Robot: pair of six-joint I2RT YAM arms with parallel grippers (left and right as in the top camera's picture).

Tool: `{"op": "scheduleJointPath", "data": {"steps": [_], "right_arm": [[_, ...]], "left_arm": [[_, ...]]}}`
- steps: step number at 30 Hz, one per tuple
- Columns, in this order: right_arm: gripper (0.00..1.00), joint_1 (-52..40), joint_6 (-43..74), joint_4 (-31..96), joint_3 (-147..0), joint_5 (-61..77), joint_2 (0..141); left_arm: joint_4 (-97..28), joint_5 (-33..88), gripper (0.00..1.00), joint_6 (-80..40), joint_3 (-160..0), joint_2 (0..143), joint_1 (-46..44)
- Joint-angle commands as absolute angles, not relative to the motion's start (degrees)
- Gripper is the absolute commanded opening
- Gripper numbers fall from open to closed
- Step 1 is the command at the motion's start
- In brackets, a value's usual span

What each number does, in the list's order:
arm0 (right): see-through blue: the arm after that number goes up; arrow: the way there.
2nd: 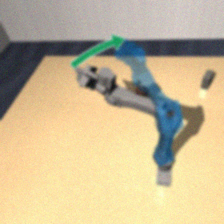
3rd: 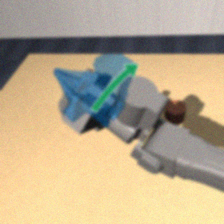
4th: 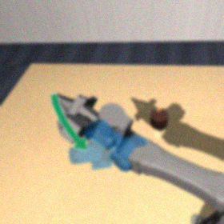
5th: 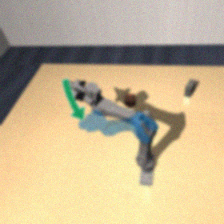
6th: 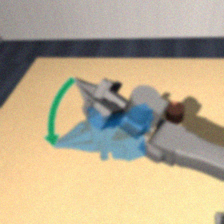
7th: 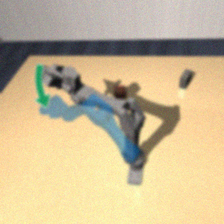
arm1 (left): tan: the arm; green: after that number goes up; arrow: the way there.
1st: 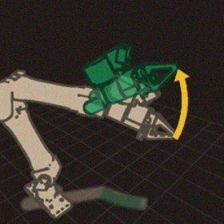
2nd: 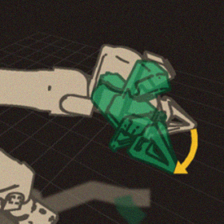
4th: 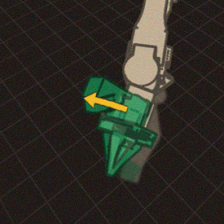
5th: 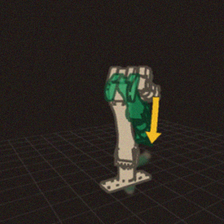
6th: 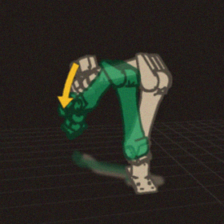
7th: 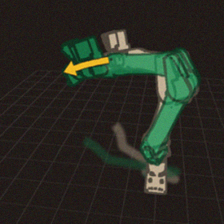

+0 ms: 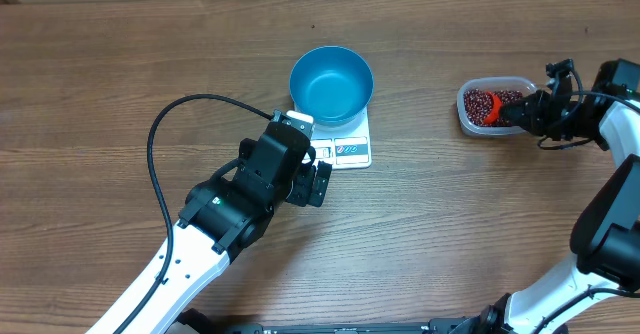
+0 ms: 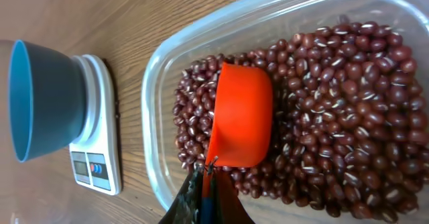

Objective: Scoop item into bowl and weigh 150g on scale
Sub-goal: 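Drag the red scoop through the beans to fill it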

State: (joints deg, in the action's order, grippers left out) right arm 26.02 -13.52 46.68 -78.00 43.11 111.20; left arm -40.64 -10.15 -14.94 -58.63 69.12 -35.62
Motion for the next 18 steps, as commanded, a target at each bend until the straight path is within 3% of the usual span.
{"op": "scheduleJointPath", "data": {"steps": [1,18], "right_arm": [[0.04,26.00,-13.37,46.35,-77.21,46.63,111.42],[0.04,26.11,-12.88,46.13,-77.21,49.65,114.61]], "left_arm": [[-40.45,-10.94,0.99,-15.88,-58.48,69.10,-35.81],[-40.45,-10.94,1.00,-15.88,-58.48,69.10,-35.81]]}}
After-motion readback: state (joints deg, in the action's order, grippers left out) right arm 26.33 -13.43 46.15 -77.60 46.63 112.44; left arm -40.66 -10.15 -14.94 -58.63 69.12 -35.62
